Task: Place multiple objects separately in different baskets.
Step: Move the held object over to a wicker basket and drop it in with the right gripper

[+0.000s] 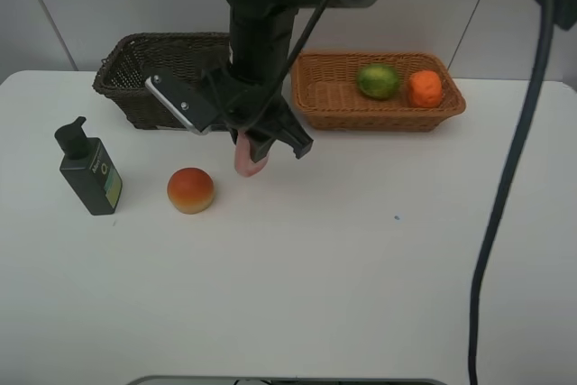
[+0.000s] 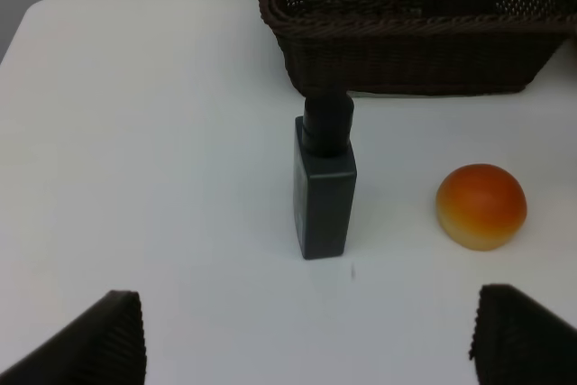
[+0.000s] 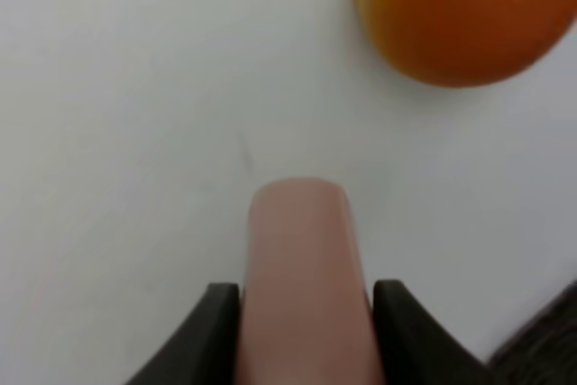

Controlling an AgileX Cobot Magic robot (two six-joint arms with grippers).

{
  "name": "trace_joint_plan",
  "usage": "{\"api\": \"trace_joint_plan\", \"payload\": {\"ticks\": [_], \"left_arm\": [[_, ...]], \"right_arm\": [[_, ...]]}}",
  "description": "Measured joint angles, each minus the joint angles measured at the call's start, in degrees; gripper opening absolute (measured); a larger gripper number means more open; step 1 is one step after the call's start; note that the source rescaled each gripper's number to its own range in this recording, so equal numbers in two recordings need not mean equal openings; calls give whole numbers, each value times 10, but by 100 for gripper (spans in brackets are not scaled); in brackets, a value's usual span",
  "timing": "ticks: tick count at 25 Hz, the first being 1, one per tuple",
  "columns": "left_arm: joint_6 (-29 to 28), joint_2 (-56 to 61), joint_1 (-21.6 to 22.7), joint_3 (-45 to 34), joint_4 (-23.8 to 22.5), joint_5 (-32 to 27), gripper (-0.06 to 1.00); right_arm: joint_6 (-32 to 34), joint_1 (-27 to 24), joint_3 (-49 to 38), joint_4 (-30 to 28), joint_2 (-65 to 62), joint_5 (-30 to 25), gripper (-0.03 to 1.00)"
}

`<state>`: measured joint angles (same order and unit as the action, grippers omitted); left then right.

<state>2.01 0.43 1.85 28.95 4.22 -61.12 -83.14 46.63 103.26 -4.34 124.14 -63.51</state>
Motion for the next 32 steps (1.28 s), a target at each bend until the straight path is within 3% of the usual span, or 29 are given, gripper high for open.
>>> {"api": "trace_joint_plan", "payload": {"ticks": [9,20,26,32], "left_arm": [[0,0,0,0,0,0,88],[0,0,0,0,0,0,88],[0,0,0,0,0,0,88],[0,0,0,0,0,0,88]], "right_arm": [[322,-25,73,59,-6,-5,26],[700,-39,115,54,-6,19,26],[771,-44,115,39,-6,61,26],[821,-65,145,39,6,66,26]]}}
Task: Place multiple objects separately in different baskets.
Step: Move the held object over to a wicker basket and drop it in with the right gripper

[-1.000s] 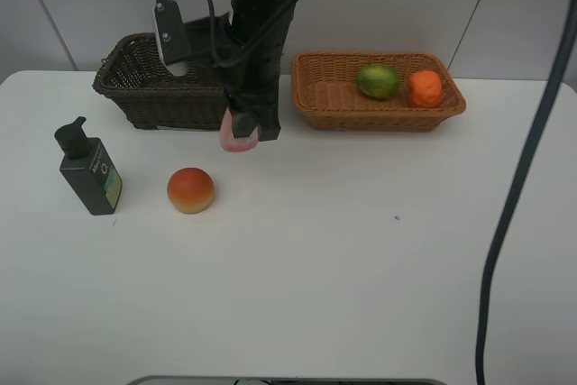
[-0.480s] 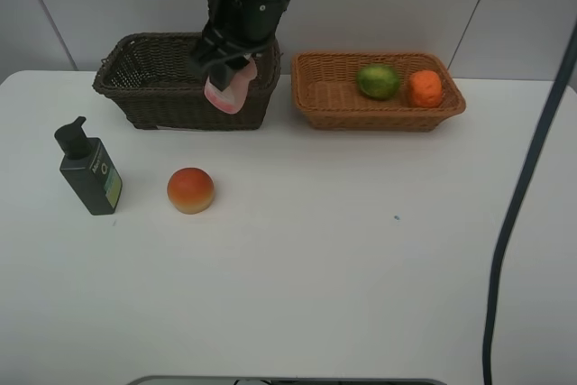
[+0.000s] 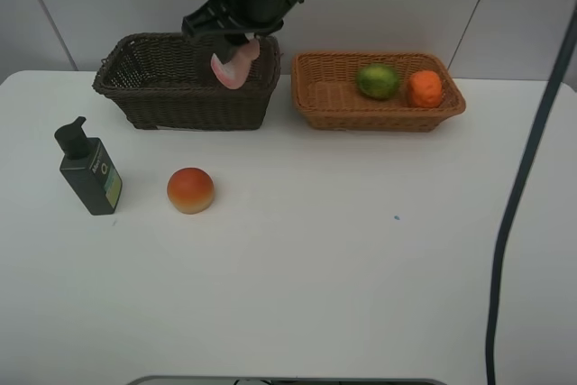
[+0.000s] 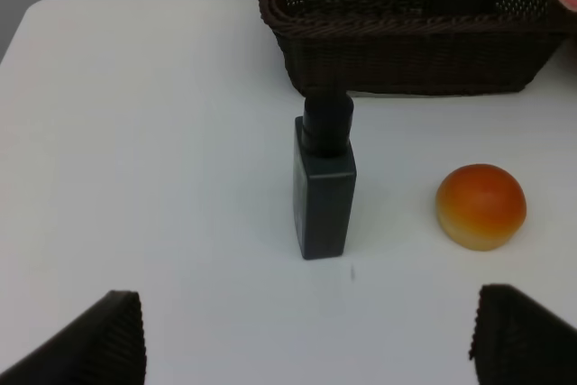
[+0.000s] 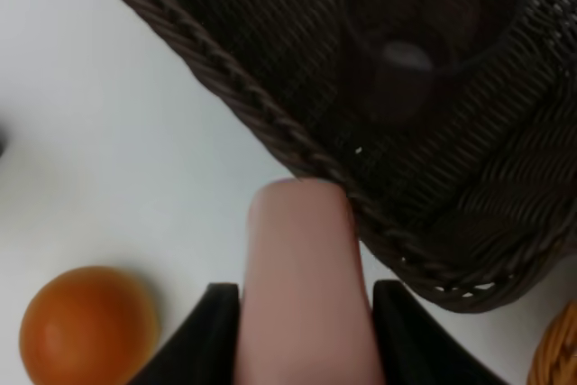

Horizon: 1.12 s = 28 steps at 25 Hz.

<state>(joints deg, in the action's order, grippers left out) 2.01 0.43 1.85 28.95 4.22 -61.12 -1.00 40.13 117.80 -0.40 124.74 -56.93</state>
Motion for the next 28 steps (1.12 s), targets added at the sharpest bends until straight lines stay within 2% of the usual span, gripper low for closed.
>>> {"api": "trace_joint_plan", "payload": {"ticks": [5,10,15,28], "left_arm": [[0,0,0,0,0,0,88],[0,0,0,0,0,0,88],[0,0,0,0,0,0,88],[0,0,0,0,0,0,88]], "right_arm": [[41,-13,57,-2,22,0,26],[119,-25,107,-56,56,2,26],[204,-26,114,-100,83,11,26],[244,-26,115,-118,116,55,26]]}}
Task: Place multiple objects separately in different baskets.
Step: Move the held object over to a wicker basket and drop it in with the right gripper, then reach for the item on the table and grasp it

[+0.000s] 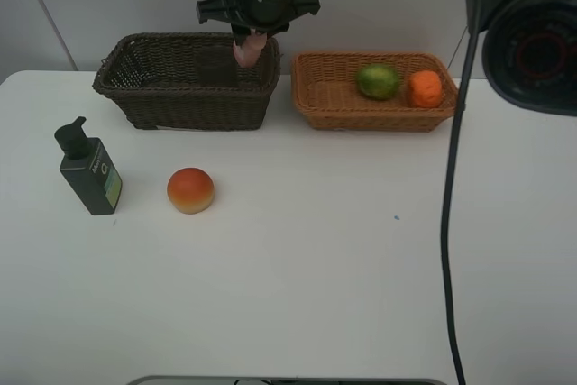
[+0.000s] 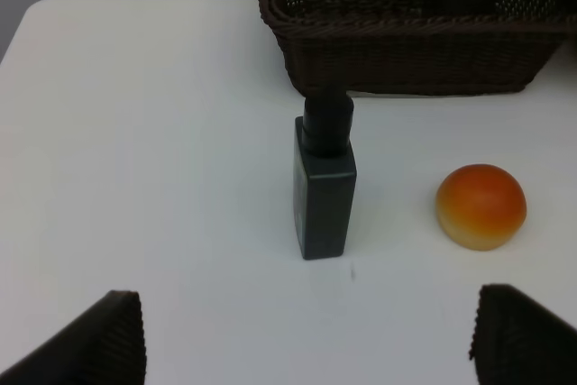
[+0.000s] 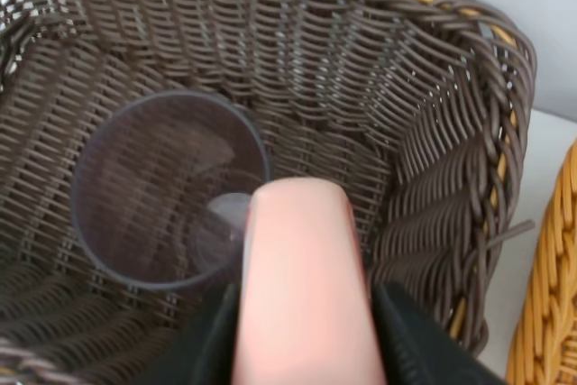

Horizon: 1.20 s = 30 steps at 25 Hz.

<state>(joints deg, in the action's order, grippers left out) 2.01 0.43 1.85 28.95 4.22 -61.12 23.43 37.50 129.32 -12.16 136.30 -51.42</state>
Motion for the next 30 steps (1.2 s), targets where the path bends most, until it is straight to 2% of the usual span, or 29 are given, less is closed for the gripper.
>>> {"api": "trace_joint_plan", "payload": {"ticks": [12,13,17,19,25,30], "left_arm": [[0,0,0,0,0,0,88],[0,0,0,0,0,0,88],[0,0,0,0,0,0,88],[0,0,0,0,0,0,88],[0,0,0,0,0,0,88],[0,0,0,0,0,0,88]], "right_arm": [[12,0,1,3,26,3,27],[12,0,1,4,26,5,31],[12,0,3,8,26,11,62],[12,0,3,8,24,11,71],[12,0,3,8,6,3,76],[-2,0,3,9,-15,-44,76]]}}
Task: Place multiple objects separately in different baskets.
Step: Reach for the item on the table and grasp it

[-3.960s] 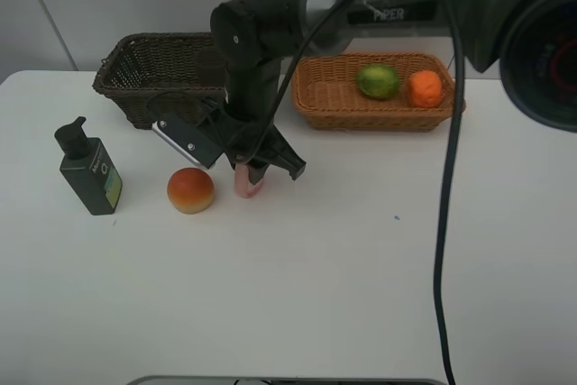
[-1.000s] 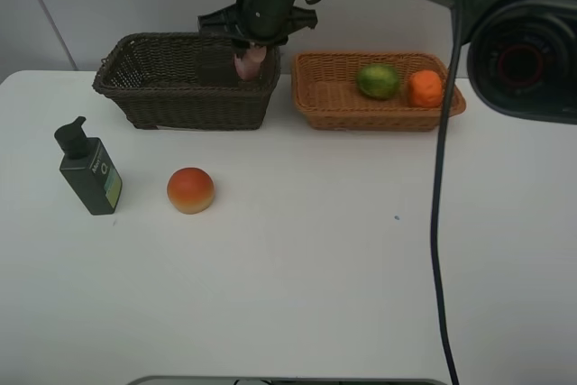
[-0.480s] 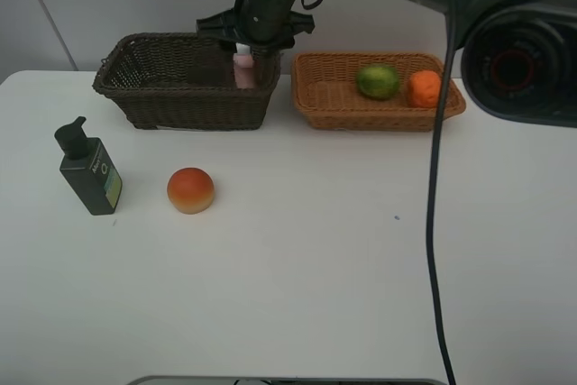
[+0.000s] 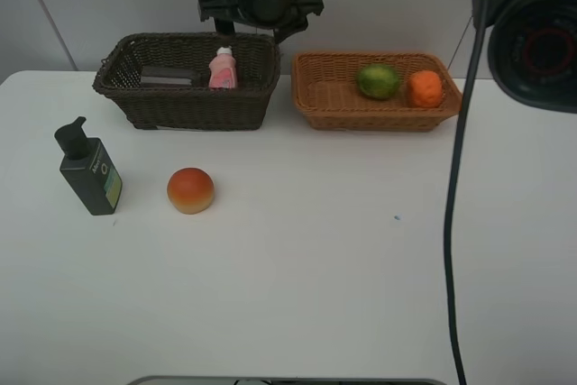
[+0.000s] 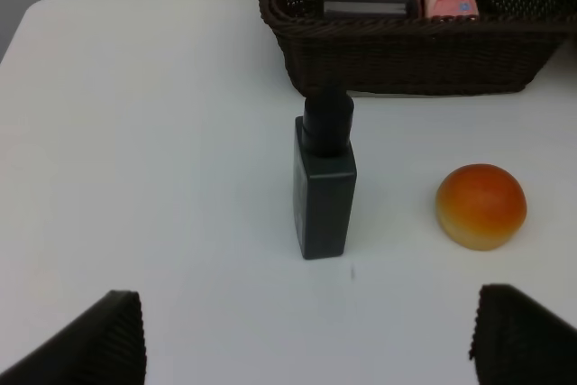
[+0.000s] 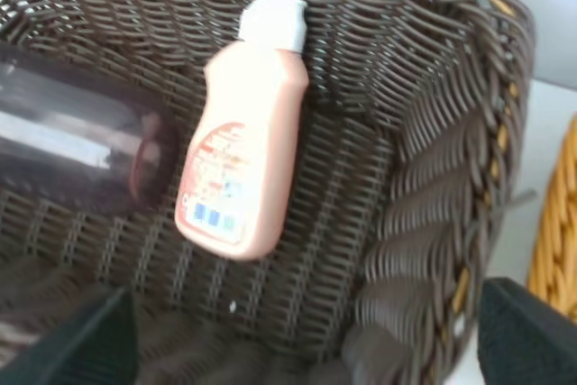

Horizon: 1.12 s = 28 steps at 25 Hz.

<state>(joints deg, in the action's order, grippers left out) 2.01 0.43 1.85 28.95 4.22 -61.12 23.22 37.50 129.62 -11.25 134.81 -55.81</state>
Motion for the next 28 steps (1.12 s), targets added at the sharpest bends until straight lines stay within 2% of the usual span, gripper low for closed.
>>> {"api": "trace_joint_plan", "payload": {"ticks": [9,16,20,22,23,24,28], "left_arm": [[0,0,0,0,0,0,88],[0,0,0,0,0,0,88],[0,0,0,0,0,0,88],[0,0,0,0,0,0,88],[0,0,0,0,0,0,88],[0,0,0,0,0,0,88],[0,0,0,0,0,0,88]], "right_arm": [[-95,0,0,12,-38,-128,76],[-108,0,-23,13,-77,-139,76],[-111,0,-87,15,-117,-139,76],[-111,-5,-149,19,-153,-133,76],[-111,-8,-188,26,-171,-122,76],[-111,-29,-271,44,-218,-84,76],[-113,-94,-424,60,-324,-24,76]]}}
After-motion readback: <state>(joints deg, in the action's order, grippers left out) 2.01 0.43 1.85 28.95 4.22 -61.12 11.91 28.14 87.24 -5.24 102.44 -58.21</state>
